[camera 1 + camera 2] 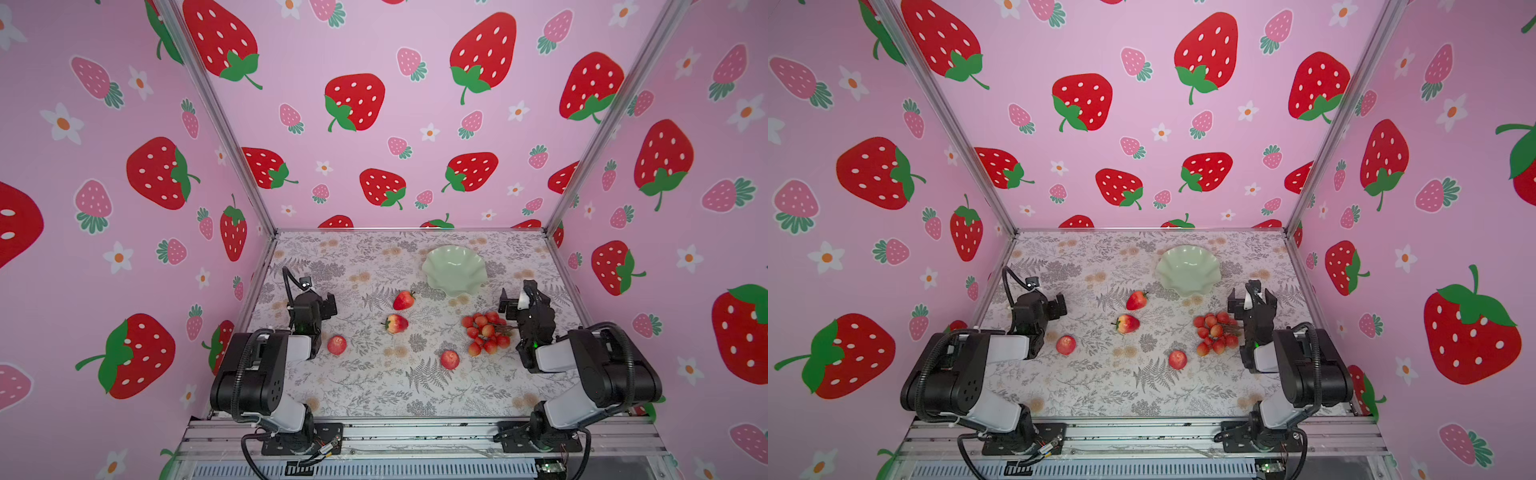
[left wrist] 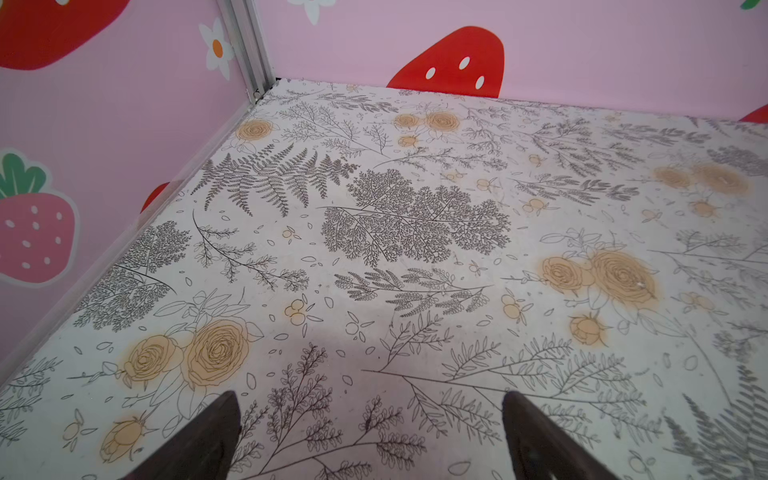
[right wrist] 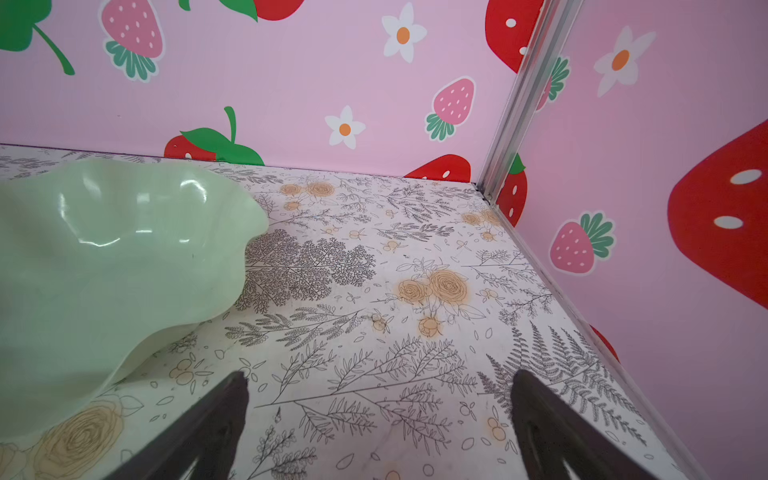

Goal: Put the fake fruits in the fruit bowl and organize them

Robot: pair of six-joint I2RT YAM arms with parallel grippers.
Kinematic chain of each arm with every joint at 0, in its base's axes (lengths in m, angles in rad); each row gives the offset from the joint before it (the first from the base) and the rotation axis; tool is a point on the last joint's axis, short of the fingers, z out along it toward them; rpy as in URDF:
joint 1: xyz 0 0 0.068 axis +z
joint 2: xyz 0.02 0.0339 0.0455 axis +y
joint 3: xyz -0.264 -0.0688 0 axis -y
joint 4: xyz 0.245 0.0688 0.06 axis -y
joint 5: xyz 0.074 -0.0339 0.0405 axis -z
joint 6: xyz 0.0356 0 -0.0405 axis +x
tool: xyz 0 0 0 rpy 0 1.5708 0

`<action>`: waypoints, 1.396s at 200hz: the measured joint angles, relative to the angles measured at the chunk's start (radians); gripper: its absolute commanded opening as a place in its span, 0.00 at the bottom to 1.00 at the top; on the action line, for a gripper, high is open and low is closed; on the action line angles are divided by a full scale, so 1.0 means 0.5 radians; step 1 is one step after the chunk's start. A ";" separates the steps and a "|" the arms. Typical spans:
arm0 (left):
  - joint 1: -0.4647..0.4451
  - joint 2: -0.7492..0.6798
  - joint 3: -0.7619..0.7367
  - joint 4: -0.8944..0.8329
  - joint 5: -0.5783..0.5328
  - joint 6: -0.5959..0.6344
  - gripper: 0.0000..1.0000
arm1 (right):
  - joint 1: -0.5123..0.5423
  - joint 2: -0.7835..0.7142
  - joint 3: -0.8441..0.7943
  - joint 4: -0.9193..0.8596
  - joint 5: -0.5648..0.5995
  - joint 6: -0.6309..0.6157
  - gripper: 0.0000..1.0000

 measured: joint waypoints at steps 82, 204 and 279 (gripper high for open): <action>-0.001 0.000 0.000 0.000 0.000 0.000 0.99 | 0.000 0.000 0.000 0.000 -0.002 0.001 0.99; -0.182 -0.470 0.458 -0.834 -0.078 -0.019 0.99 | 0.001 -0.960 -0.030 -0.581 0.143 0.130 0.99; -1.320 -0.549 1.338 -2.094 0.641 0.412 0.99 | 0.000 -1.536 0.565 -2.438 -0.034 0.750 0.99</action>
